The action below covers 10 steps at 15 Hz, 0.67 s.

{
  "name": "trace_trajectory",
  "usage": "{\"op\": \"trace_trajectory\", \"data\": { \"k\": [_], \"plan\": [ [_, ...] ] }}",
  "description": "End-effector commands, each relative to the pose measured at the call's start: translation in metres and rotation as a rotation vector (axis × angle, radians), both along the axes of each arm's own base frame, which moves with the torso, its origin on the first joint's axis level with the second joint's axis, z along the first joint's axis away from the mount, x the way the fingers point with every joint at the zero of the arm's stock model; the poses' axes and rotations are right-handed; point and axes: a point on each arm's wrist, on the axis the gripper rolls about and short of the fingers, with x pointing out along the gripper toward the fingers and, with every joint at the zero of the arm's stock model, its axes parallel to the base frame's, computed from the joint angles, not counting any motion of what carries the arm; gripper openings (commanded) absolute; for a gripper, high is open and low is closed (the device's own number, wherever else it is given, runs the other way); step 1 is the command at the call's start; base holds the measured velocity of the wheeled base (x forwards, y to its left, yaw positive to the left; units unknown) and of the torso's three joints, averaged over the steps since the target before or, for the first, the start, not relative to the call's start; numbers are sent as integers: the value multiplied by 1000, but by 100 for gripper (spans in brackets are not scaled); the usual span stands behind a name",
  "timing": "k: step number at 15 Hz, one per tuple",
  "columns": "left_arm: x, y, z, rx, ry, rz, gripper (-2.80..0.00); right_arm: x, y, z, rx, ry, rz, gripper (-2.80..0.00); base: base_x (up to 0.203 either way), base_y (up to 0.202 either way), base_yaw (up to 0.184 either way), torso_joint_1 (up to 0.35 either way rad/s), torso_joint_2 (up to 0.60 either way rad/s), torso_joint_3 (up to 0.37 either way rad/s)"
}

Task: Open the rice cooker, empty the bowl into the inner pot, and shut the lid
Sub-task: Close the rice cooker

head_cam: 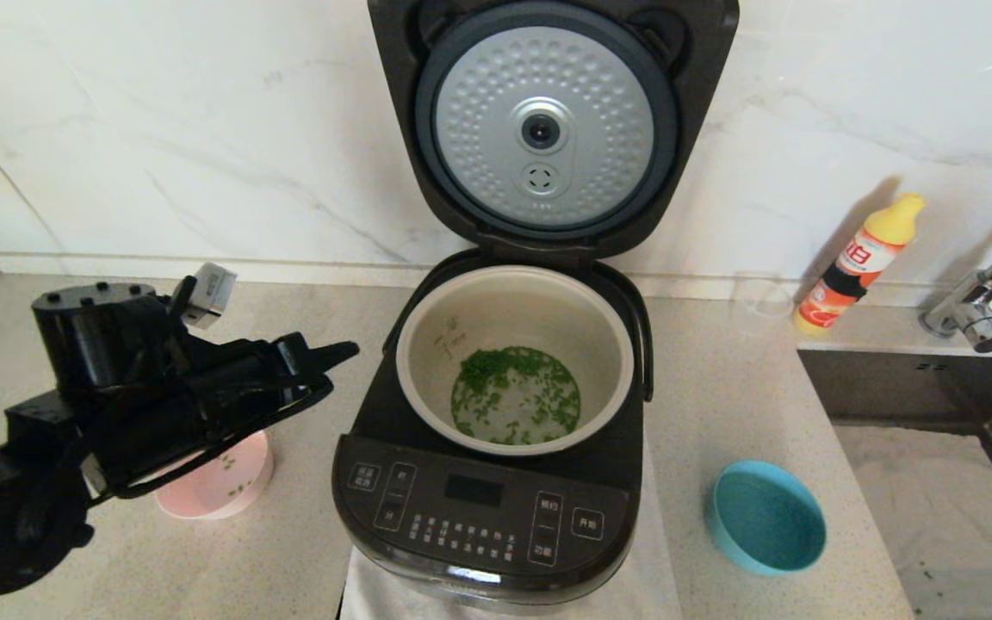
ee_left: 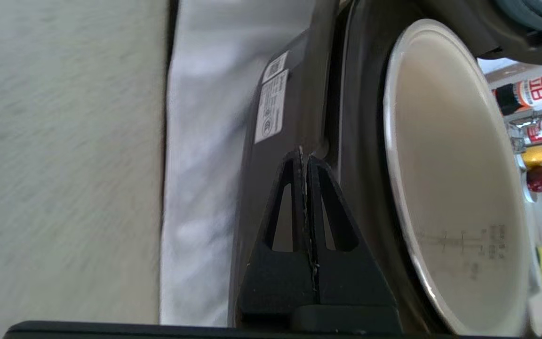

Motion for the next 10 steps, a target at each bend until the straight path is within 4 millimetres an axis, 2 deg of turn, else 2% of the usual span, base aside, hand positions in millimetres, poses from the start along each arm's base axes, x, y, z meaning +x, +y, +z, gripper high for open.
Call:
{"op": "trace_trajectory", "data": {
  "k": [1,10],
  "plan": [
    [14,-7,-18,8,26,-8,-280,0,0,0,0,1,0,-280,0,0,0,0,0,0],
    [34,-12,-37,76,-98,-20,-280,0,0,0,0,1,0,-280,0,0,0,0,0,0]
  ]
}}
